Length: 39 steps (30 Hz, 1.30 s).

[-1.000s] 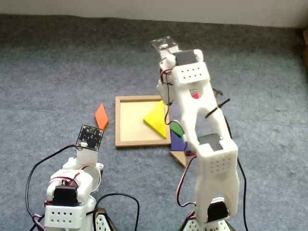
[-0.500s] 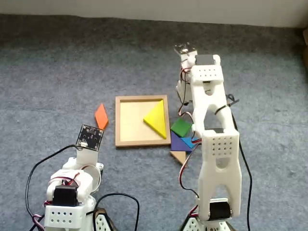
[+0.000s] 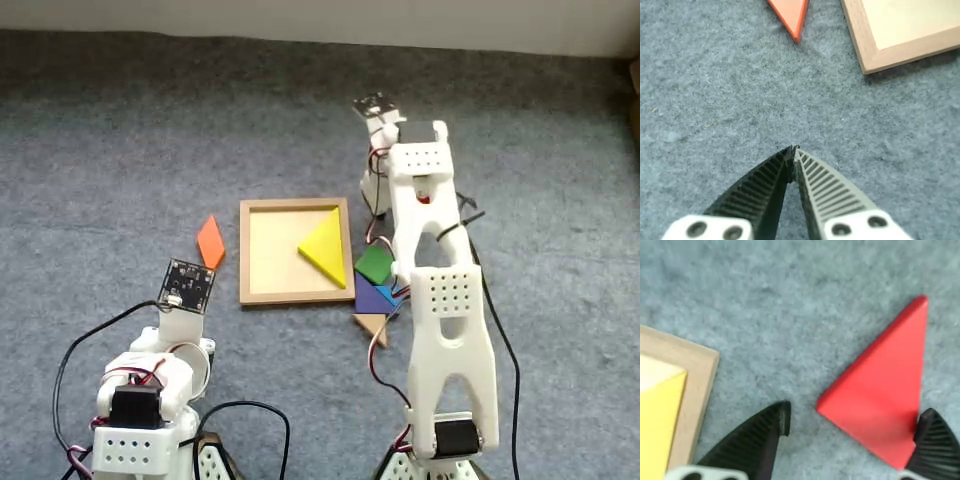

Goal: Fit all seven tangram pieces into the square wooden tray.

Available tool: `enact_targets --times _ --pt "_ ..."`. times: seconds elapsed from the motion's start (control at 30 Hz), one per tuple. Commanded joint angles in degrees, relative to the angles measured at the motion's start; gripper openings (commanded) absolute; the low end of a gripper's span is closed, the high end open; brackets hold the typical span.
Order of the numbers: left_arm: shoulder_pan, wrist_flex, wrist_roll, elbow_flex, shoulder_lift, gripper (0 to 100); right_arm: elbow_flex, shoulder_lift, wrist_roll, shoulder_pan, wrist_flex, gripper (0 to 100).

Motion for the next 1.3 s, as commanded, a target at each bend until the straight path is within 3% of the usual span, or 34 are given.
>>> enact_targets --times 0.0,0.27,0.43,0.7,0.93,1.27 --pt "-0.48 0.18 0.53 1.19 -0.84 3 -4.18 -0.48 0.18 1.54 -1.27 37.1" --pt "-0.48 0.18 0.53 1.19 -0.84 3 -4.44 1.36 0.44 1.80 -0.92 23.7" --pt "-0.48 0.18 0.53 1.19 -0.84 3 -4.44 1.19 0.26 2.68 0.04 23.1" --pt "-0.48 0.18 0.53 1.19 -0.84 3 -13.05 0.75 0.53 2.59 10.33 23.1" --pt "-0.48 0.18 0.53 1.19 -0.84 3 -16.13 0.75 0.18 2.68 10.77 23.1" --pt "-0.48 0.18 0.53 1.19 -0.84 3 -21.14 0.92 -12.22 2.07 -1.63 23.1"
